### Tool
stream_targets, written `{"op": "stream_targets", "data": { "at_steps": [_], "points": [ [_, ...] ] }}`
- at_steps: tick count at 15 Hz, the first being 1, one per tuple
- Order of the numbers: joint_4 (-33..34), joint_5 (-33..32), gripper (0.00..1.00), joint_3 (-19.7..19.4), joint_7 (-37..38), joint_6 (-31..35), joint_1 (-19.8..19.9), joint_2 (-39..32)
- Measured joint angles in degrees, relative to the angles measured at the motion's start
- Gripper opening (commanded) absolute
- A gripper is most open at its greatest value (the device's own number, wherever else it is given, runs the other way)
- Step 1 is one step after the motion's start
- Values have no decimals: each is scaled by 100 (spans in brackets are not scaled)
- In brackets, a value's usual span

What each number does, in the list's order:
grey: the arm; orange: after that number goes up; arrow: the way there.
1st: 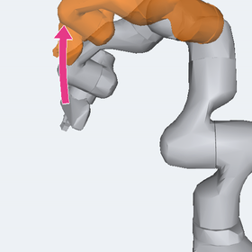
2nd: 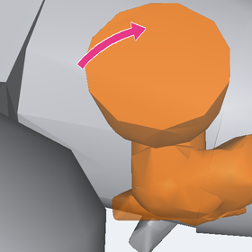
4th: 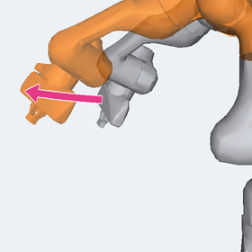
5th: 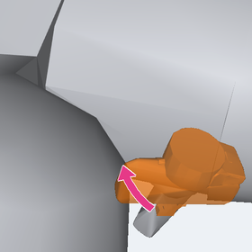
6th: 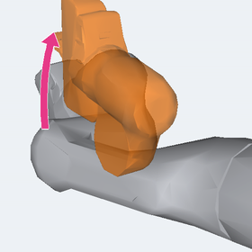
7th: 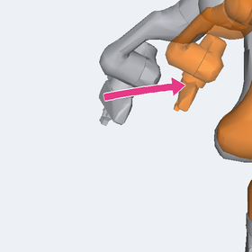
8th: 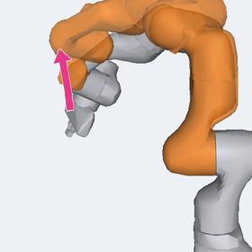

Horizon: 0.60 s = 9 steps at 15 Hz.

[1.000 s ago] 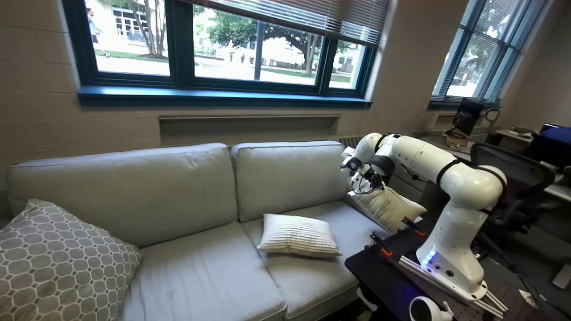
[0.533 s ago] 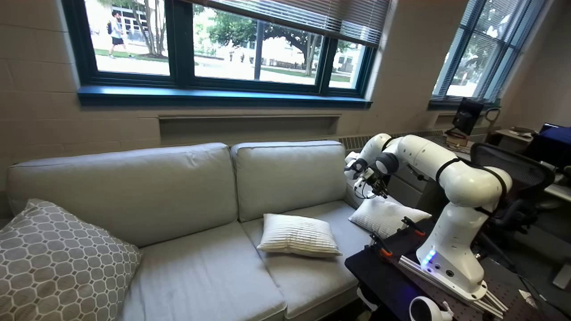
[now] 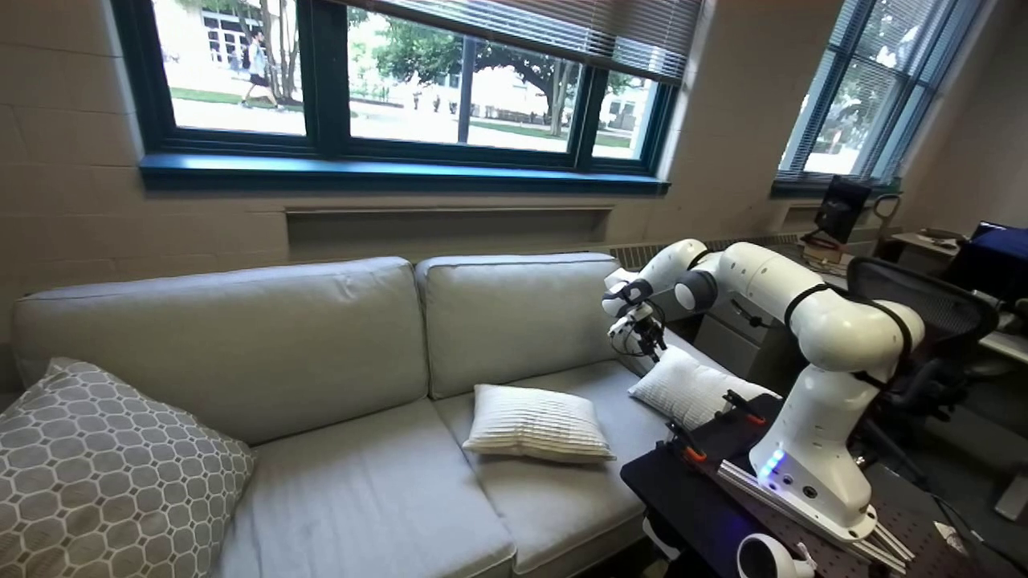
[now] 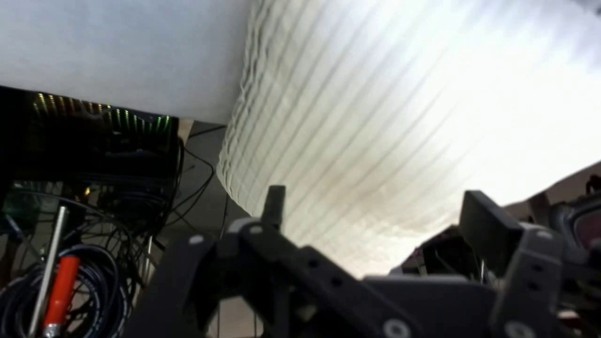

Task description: Move the small pillows to the left arm of the sofa

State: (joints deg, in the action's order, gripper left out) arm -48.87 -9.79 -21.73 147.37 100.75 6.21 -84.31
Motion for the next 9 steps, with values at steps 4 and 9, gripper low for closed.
{"op": "stream_targets", "data": {
  "at_steps": [4,9],
  "points": [
    [32,161,100,564,-260,677,-256,83],
    [-694,185,100,1079,-862,2250,-508,408]
  ]
}}
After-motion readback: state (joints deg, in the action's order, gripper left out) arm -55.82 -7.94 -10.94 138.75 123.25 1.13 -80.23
